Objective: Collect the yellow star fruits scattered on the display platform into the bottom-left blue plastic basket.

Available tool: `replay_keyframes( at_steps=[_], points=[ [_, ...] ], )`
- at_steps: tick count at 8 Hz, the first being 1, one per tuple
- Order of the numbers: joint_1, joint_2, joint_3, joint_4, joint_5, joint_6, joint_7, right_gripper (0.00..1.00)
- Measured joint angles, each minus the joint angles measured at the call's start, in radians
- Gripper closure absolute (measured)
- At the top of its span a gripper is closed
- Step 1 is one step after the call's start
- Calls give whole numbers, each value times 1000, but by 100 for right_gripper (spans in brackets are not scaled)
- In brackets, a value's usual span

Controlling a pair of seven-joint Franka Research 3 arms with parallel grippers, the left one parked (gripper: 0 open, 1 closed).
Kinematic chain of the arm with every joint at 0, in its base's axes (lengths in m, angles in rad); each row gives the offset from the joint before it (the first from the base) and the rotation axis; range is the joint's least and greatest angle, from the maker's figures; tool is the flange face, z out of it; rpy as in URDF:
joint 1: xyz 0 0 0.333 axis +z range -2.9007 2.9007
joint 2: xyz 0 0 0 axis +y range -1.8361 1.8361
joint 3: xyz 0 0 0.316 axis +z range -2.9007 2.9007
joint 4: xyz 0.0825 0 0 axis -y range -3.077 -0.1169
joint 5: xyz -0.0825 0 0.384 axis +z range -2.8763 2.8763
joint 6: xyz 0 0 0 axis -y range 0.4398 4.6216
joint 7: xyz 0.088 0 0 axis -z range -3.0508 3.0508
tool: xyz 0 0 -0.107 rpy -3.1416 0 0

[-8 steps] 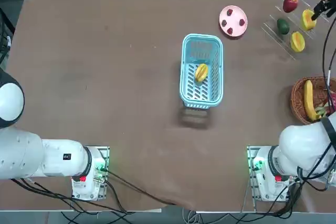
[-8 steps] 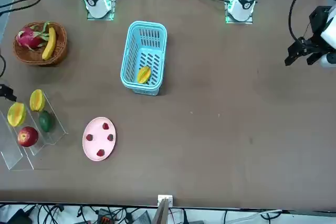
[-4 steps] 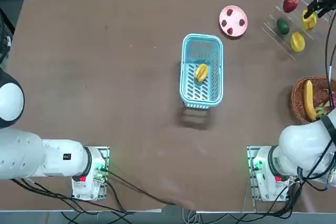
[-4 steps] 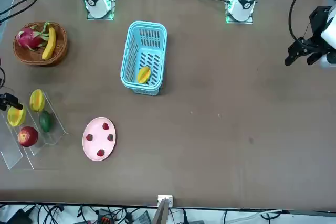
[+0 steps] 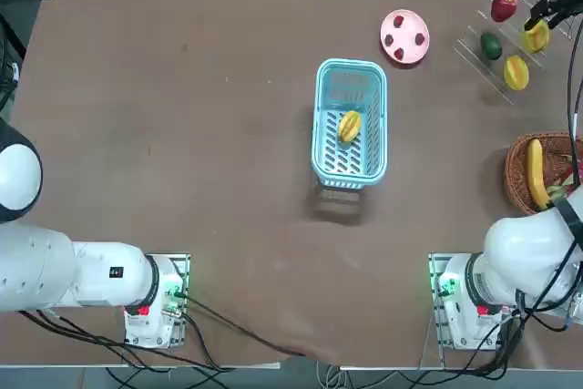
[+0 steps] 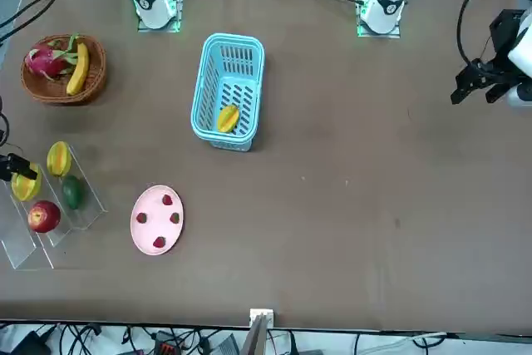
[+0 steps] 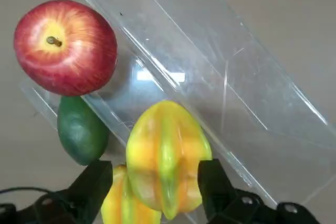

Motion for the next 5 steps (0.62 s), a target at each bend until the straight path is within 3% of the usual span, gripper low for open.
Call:
replay_keyframes(
  at_steps=[3,5],
  points=[
    [0,5,0,6,0,0,0,4],
    [0,10,0,17,0,0,0,13]
  ],
)
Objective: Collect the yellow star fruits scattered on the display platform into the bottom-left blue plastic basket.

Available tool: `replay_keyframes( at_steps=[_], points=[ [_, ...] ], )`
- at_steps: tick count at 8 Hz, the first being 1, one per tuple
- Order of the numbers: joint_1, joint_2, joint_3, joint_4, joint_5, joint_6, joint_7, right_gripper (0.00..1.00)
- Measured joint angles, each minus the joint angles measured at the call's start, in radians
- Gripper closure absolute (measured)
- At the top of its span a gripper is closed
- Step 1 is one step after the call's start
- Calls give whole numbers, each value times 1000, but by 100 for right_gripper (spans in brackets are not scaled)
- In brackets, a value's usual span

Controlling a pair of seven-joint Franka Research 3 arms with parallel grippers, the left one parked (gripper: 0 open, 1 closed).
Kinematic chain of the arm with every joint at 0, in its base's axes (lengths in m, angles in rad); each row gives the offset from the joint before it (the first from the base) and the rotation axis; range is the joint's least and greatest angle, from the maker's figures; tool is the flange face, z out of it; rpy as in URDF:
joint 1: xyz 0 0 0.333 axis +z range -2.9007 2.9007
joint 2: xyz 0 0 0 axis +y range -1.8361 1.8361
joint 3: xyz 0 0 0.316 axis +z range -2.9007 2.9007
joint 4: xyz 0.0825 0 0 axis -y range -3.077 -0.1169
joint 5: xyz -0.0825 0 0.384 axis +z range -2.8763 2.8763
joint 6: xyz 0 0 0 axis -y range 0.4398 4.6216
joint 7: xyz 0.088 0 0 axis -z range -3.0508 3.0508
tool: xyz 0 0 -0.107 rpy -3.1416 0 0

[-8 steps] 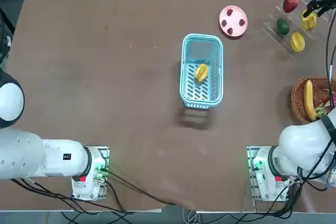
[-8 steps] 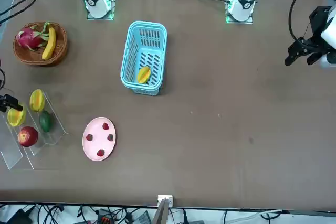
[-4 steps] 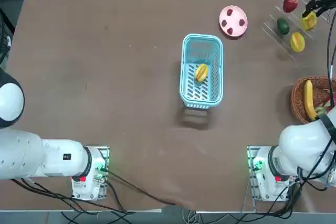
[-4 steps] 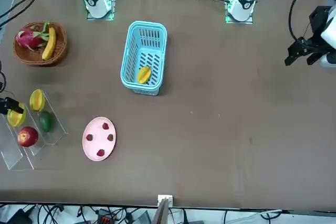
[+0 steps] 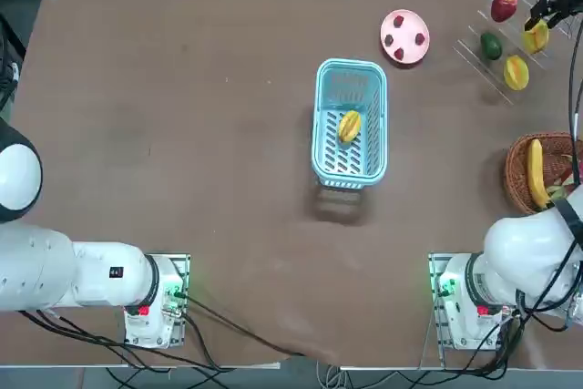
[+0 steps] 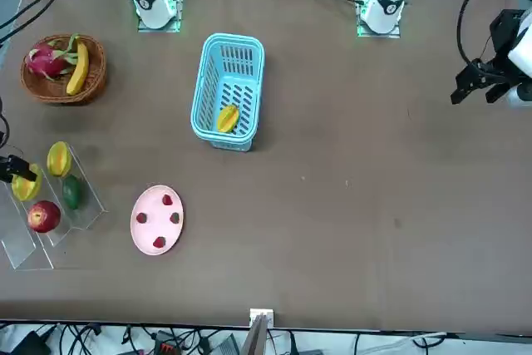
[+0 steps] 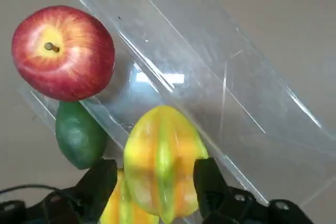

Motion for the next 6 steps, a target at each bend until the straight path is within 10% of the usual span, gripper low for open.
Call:
replay_keyframes(
  at_steps=[6],
  points=[
    [0,4,0,12,0,0,0,81]
  ],
)
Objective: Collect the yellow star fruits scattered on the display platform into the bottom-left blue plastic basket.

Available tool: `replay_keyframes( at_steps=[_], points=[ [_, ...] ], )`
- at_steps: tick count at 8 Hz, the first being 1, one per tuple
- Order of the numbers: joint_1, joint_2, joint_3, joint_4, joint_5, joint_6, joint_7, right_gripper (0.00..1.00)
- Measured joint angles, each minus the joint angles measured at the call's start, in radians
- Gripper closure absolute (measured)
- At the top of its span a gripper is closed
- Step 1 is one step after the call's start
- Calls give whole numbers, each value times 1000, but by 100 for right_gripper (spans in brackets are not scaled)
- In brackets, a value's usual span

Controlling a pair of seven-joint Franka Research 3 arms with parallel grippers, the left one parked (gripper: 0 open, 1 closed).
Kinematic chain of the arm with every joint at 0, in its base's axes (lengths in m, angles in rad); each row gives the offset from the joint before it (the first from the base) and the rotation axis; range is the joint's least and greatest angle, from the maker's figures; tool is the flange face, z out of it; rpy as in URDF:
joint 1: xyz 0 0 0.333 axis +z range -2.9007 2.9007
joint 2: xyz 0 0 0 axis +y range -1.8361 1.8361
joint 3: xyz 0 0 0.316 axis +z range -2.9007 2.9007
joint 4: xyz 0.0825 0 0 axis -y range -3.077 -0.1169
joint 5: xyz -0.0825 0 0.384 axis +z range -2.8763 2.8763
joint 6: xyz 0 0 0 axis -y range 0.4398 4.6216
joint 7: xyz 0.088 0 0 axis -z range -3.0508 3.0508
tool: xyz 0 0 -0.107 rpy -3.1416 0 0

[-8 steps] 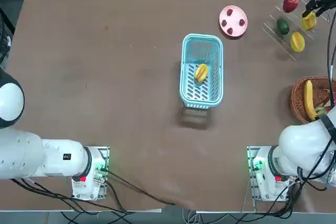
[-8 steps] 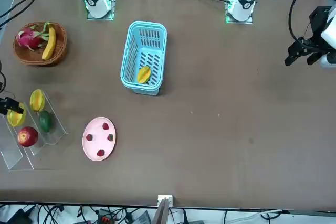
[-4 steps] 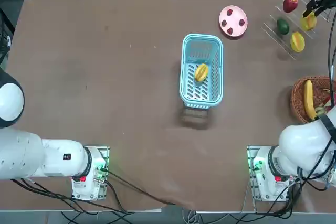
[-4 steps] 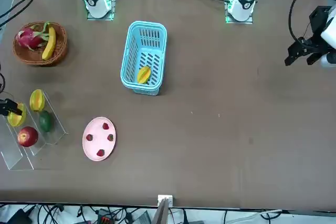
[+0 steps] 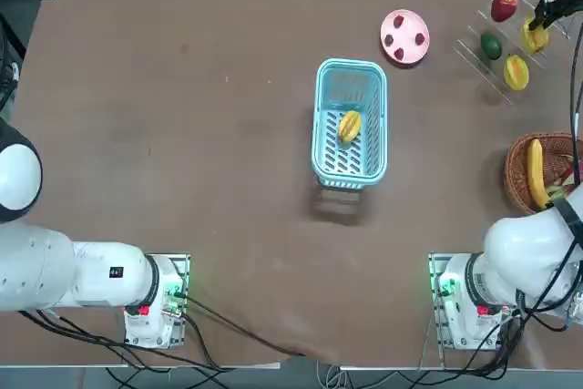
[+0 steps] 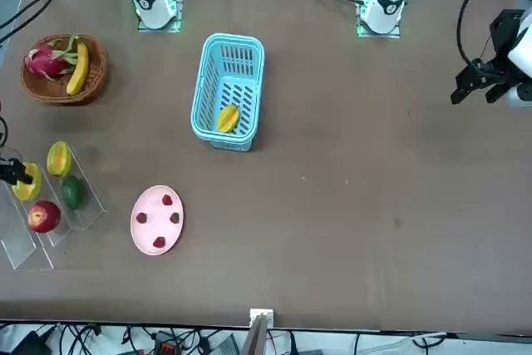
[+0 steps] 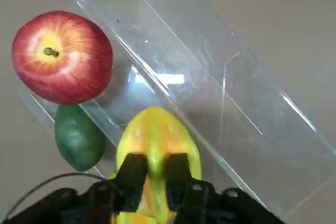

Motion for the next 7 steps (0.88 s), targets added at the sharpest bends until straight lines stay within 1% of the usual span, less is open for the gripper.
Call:
replay_keyframes(
  at_steps=[3,4,5,7],
  points=[
    [5,1,1,7,0,-1,0,83],
    [7,1,1,19,0,-25,0,83],
    [12,-1,1,49,-6,-89,0,83],
    [17,-24,1,150,-27,-289,40,83]
  ],
)
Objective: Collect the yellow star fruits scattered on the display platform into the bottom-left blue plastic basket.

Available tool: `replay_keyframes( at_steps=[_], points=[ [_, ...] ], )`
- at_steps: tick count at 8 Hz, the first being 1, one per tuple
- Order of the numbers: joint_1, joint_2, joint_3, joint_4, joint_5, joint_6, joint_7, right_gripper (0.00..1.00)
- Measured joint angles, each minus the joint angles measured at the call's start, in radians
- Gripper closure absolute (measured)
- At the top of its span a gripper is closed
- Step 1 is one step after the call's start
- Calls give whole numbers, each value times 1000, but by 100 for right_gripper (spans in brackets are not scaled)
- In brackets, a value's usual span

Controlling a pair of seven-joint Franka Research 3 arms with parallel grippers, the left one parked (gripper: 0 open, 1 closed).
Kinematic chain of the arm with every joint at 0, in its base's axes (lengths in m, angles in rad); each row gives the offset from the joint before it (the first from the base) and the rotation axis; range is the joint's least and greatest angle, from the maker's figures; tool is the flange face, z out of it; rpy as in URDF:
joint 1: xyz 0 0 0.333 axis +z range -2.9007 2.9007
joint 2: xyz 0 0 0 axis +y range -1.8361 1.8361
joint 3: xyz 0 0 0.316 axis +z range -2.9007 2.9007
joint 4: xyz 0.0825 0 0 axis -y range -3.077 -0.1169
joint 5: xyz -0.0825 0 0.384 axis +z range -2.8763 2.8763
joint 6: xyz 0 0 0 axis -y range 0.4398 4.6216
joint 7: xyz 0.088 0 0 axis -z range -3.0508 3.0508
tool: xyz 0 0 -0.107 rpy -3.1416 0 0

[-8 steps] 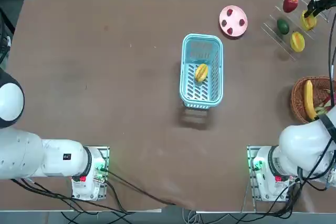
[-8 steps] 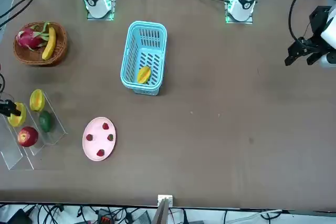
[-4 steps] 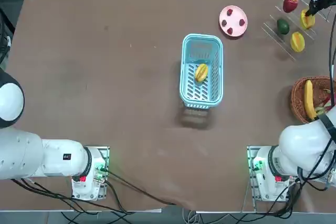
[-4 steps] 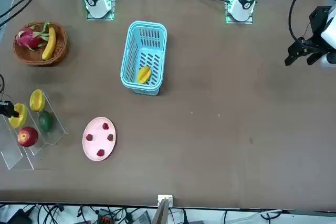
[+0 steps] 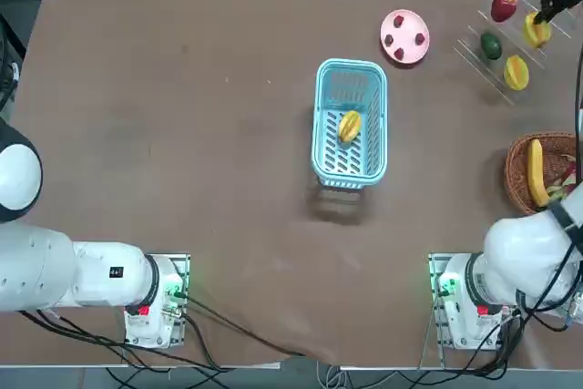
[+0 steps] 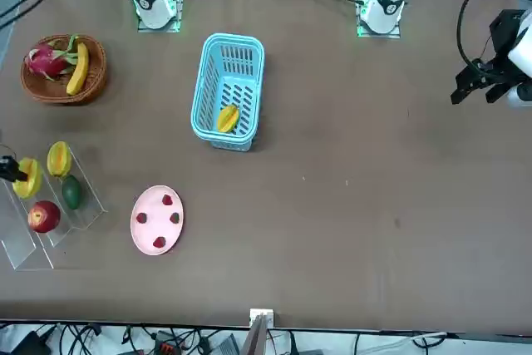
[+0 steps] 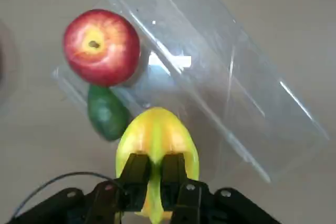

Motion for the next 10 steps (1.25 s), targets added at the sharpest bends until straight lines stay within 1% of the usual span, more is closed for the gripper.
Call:
replay_keyframes(
  at_steps=[1,2,3,4,6,7,8,9,10],
  points=[
    [9,-36,1,24,-3,-92,58,83],
    [35,-90,5,11,-3,-172,137,83],
    [82,-155,9,-38,-2,-221,231,83],
    [151,-231,13,-121,-2,-245,348,83],
    [324,-410,22,-334,31,-253,635,83],
    [422,-502,26,-433,57,-252,787,83],
    [528,-580,28,-512,65,-251,933,83],
    [640,-636,30,-571,68,-246,1077,83],
    [753,-667,31,-614,69,-235,1213,83]
  ],
)
